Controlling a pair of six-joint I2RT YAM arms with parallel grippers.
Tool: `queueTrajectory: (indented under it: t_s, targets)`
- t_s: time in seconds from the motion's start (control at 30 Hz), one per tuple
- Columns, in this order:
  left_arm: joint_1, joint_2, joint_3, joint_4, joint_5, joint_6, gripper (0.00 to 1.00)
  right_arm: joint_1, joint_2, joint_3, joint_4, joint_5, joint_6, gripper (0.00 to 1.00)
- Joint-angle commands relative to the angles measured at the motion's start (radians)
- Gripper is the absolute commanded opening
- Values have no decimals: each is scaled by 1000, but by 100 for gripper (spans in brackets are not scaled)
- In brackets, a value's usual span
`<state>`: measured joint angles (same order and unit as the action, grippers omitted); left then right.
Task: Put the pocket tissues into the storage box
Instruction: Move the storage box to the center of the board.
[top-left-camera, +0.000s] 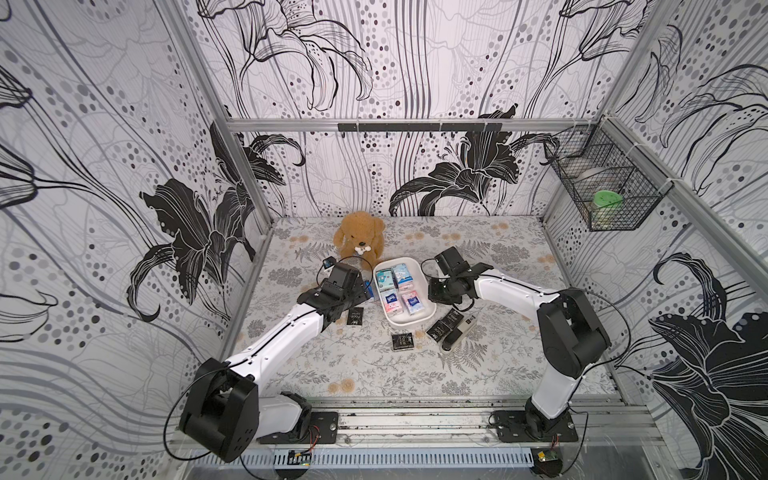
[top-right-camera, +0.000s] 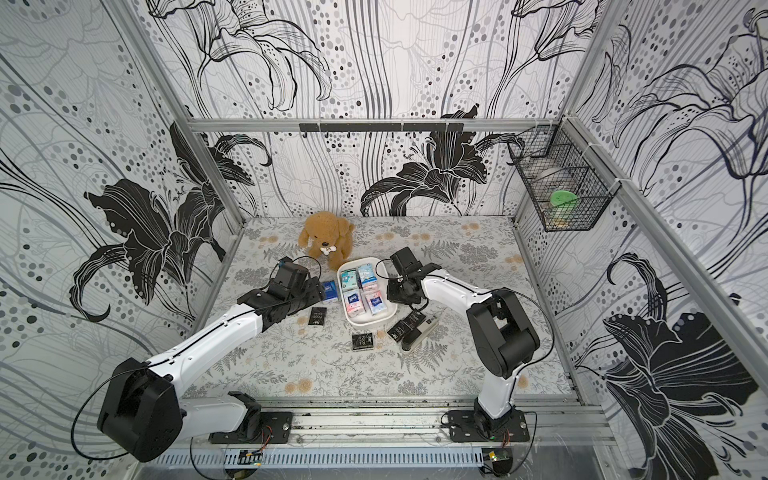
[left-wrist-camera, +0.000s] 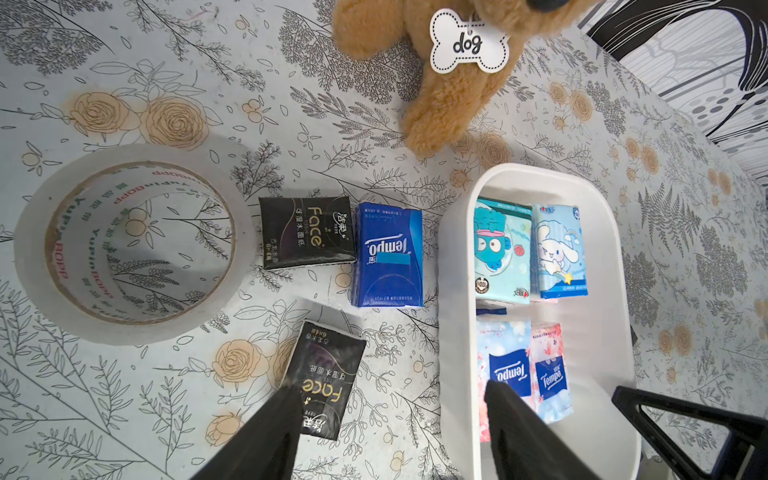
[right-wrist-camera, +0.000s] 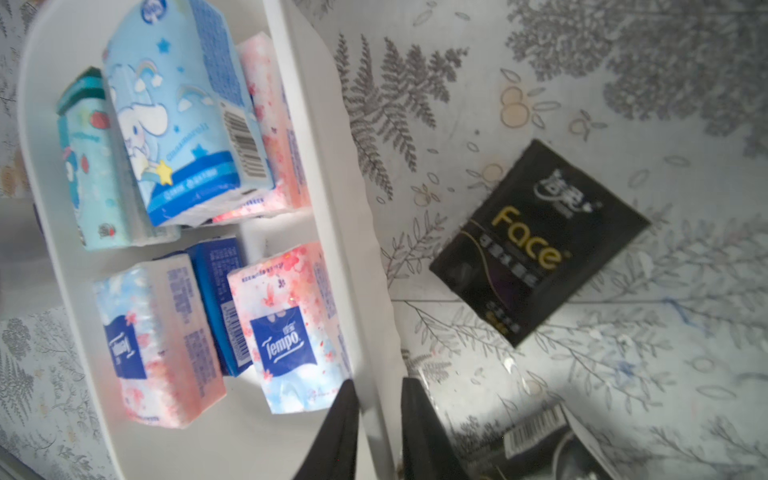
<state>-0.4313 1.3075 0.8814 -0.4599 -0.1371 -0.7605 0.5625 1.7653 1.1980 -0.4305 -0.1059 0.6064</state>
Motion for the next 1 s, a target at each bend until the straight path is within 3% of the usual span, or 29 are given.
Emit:
queueTrajectory:
  t_s: [0.0,0.37,0.53,0.67,0.83,0.97]
  targets:
    - [3,38,4,48,17,24,74,0,-55,-41,-30,44,38,23]
    - [2,210,74,84,33,46,74,1,-68,-75,58,-59,139,26]
    - [2,297,127,82,42,45,74,3,-82,-94,90,-99,164,32]
    - [2,367,183,76,47,47,74,2,-89,-95,92,-108,156,42]
    - [3,450,266,22,24,49,73,1,-139,-77,20,2,128,65]
    - [3,475,291,2,5,36,73,-3,-177,-55,-25,72,98,71]
